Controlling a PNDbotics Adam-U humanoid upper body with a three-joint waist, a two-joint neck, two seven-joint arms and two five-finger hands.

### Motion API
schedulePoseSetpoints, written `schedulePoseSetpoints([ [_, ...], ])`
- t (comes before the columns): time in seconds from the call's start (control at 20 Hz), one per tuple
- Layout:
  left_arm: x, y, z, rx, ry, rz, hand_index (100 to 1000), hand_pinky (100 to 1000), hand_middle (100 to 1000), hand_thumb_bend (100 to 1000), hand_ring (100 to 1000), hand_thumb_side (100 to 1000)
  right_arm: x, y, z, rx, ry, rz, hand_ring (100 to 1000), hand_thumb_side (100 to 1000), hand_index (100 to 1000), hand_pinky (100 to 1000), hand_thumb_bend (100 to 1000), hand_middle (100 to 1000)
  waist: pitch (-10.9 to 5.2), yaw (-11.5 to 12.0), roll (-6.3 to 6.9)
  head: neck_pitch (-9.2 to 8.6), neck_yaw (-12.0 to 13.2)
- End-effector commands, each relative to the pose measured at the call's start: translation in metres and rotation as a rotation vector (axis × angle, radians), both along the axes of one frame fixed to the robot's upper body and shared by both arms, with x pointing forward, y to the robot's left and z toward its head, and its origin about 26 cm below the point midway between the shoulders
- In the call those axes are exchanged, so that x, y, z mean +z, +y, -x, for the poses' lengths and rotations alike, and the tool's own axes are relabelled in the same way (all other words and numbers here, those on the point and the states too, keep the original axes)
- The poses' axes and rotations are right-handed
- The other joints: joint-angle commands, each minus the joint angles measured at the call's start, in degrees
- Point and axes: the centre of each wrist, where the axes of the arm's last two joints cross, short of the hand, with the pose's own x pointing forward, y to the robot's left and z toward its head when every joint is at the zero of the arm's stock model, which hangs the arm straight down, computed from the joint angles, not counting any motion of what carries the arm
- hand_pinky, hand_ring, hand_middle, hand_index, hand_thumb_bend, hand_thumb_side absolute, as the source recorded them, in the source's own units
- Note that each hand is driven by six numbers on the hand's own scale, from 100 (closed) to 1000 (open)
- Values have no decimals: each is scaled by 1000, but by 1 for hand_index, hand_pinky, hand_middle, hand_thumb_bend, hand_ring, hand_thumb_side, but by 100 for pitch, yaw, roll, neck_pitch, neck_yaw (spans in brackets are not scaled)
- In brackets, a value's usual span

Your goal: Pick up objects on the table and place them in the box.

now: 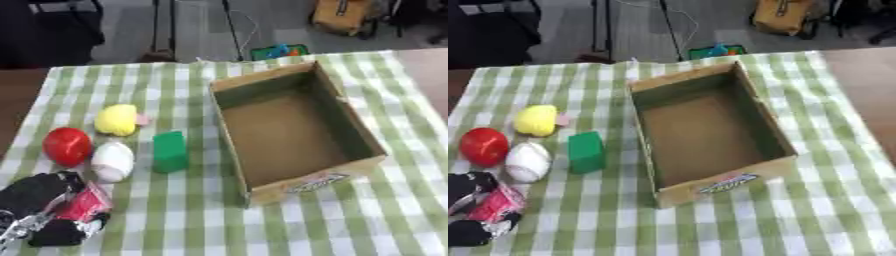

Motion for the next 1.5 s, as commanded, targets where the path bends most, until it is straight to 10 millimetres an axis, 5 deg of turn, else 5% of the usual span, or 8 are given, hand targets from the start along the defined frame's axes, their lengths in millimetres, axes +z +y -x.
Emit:
schedulePoseSetpoints([
  [0.05,2,3,3,3,1,2,679,473,478,168,457,806,8,0,5,0,-45,6,675,880,702,564,100,595,-99,8,-22,-45,7],
  [0.25,8,1,5,-2,-21,0,669,450,476,100,447,791,7,0,5,0,-45,6,675,878,702,564,100,594,-109,8,-13,-49,3],
  [1.5,57,-5,20,-69,-149,-151,658,446,481,100,440,732,5,0,5,-4,-33,16,677,869,702,566,100,594,-229,49,79,37,-19],
])
